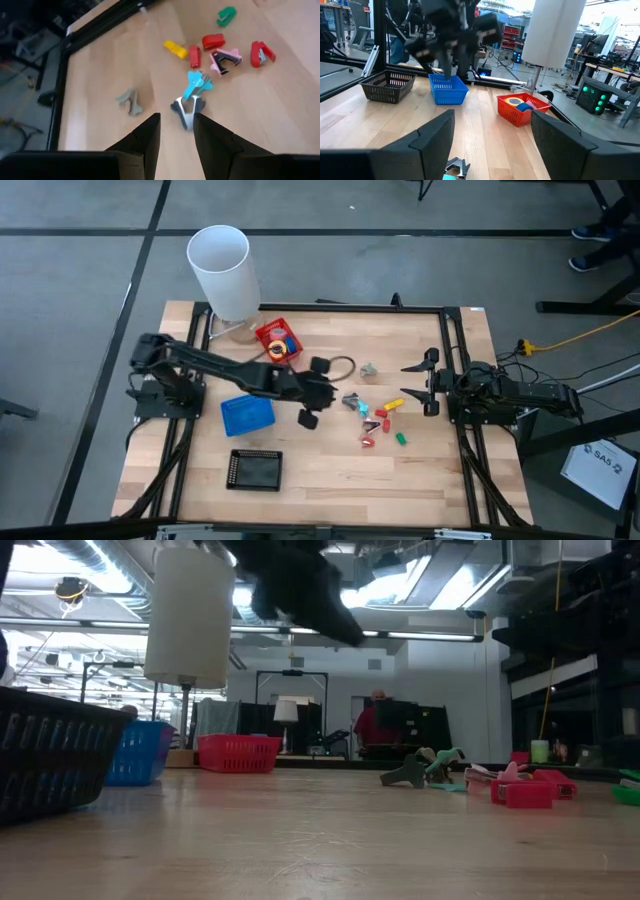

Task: Pick and place Stapler, Stapler remover, tape
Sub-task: Put the black staple remover into the blue basket

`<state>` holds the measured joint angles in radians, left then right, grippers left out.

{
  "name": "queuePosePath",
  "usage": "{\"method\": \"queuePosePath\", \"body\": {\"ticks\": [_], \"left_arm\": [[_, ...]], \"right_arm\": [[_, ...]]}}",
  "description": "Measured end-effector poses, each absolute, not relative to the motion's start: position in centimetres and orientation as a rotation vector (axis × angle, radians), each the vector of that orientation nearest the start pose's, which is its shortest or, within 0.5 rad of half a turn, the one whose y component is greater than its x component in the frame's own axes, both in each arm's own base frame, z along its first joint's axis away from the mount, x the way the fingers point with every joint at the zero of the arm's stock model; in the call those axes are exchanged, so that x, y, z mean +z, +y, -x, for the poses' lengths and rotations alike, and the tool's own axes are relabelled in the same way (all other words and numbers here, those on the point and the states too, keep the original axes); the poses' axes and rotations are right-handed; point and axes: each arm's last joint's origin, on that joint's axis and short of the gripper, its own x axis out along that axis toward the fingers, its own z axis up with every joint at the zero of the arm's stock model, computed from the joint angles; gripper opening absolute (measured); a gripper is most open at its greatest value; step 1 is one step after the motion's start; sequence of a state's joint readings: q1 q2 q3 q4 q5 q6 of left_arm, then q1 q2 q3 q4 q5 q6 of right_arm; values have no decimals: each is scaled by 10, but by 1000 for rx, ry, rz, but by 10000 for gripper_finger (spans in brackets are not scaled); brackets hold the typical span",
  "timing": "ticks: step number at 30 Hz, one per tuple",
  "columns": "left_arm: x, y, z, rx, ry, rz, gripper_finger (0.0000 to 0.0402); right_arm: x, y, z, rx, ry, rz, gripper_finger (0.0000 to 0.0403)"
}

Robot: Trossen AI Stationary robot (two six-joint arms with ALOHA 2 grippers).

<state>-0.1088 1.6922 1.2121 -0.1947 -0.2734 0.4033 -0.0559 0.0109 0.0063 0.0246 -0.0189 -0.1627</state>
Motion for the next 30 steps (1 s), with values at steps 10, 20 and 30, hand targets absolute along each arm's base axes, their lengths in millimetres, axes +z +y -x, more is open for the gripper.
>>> {"method": "queuePosePath", "body": {"ticks": [10, 20, 30], "left_arm": [[196, -36, -425, -21, 705, -622, 112], [175, -17, -437, -121, 785, -555, 112], [141, -12, -445, -180, 822, -528, 112]], "right_arm": [[167, -5, -98, -38, -17, 163, 262], [167, -5, -98, -38, -17, 163, 262], [167, -5, -98, -38, -17, 163, 262]]}}
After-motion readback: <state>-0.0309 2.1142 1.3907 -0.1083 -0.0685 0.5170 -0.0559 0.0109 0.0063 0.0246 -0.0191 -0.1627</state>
